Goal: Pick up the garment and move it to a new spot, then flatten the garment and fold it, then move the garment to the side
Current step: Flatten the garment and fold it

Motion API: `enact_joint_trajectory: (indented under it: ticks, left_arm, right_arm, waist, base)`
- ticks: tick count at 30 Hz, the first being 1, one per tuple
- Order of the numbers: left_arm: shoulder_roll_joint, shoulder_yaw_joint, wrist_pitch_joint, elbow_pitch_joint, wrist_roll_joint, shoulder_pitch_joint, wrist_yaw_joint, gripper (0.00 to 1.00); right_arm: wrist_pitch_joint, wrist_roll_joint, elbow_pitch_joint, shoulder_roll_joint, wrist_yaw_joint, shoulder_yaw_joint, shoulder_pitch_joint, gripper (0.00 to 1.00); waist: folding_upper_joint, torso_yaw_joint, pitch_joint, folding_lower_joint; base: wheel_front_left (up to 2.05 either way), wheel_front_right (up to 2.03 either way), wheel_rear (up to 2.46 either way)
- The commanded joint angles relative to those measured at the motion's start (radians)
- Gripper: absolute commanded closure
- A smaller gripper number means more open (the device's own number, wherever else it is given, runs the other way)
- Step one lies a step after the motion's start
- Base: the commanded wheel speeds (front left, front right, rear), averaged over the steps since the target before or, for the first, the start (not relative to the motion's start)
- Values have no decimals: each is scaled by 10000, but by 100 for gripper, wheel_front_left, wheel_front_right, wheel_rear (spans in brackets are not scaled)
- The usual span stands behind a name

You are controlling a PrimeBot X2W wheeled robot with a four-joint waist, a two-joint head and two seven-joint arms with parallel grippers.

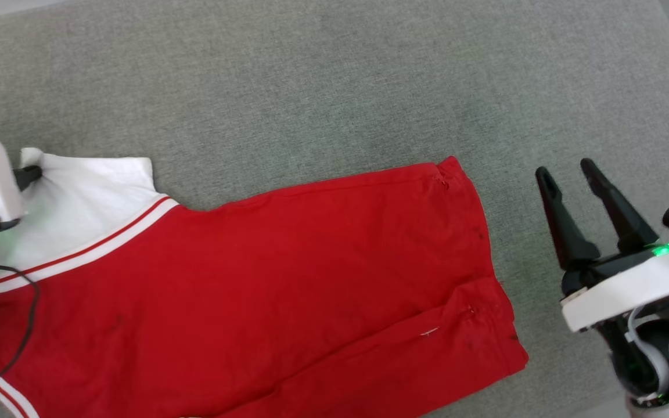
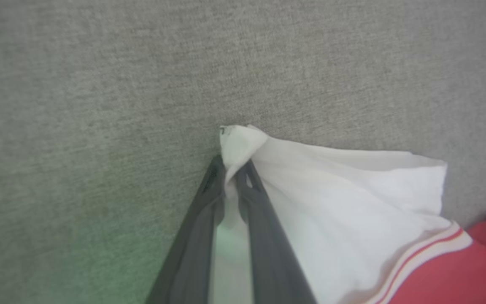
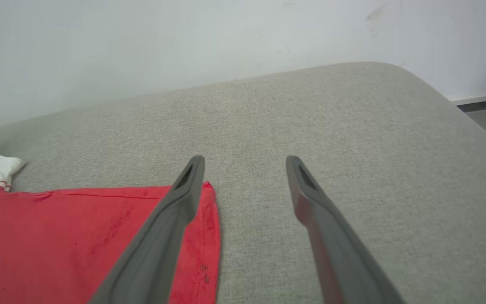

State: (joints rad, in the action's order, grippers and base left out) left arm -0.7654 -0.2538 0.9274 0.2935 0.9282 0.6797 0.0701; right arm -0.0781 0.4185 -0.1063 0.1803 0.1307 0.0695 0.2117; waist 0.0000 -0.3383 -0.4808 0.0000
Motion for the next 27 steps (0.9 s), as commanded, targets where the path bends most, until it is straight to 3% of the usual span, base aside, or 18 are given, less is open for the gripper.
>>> enact_joint_trajectory:
  ticks: [1, 8, 15, 27]
  left_arm:
    - [555, -415, 37, 341, 56, -727, 35, 100]
    - [918, -421, -1118, 124, -394, -45, -218, 100]
    - [1381, -879, -1861, -561, -1047, 850, -526, 100]
    - [1667, -1108, -2483, -1525, -1319, 1160, -726, 100]
  right_arm:
    - [-134, 187, 94, 208, -2, -8, 289, 0]
    - [-1959, 1252, 1025, 936, -1, 195, 997, 0]
    - [-5075, 2026, 1646, 1646, -1, 282, 1794, 0]
    - [-8637, 1857, 2609, 1379, -2, 397, 2496, 0]
  waist:
    - [0, 84, 63, 0]
    - [0, 787, 445, 0]
    - [0, 1739, 240, 0]
    - [0, 2586, -305, 0]
  base:
    - [0, 0, 0]
    - [0, 0, 0]
    - [0, 0, 0]
    - [0, 0, 0]
